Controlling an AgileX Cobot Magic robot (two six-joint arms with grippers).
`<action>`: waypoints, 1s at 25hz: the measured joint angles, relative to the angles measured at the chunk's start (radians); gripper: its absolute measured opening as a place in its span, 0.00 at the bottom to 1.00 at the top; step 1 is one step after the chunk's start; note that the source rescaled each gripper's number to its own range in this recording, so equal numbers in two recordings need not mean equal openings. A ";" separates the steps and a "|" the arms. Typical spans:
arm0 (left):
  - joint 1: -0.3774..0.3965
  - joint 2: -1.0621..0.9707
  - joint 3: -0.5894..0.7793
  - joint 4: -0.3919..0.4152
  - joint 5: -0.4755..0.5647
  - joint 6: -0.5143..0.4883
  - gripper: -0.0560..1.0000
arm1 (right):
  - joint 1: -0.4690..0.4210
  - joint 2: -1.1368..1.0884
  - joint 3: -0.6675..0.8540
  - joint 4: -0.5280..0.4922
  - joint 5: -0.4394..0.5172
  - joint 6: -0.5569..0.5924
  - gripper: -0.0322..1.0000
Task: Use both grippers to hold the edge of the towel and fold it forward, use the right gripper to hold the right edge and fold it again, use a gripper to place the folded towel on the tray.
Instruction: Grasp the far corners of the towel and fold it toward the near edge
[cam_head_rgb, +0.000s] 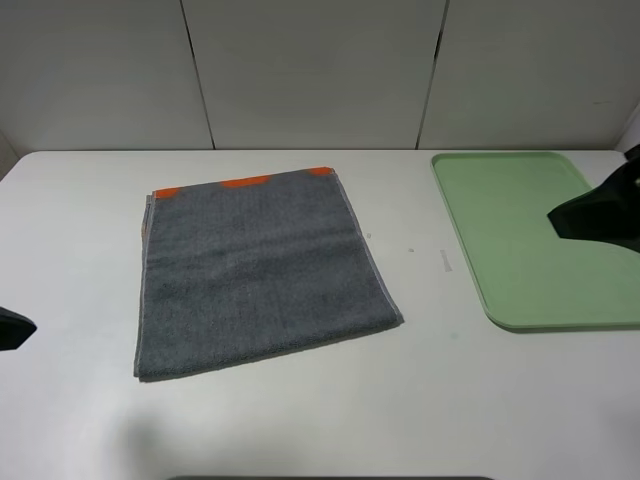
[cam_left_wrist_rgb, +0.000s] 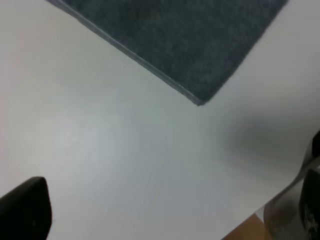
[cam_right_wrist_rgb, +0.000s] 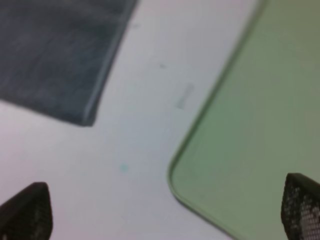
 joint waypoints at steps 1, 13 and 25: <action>-0.017 0.010 0.000 0.002 0.000 0.012 0.99 | 0.028 0.028 -0.006 0.000 -0.006 -0.020 1.00; -0.186 0.196 -0.002 0.018 -0.003 0.103 0.99 | 0.265 0.300 -0.017 0.002 -0.132 -0.184 1.00; -0.195 0.433 -0.002 0.025 -0.098 0.221 0.98 | 0.380 0.521 -0.020 -0.033 -0.237 -0.277 1.00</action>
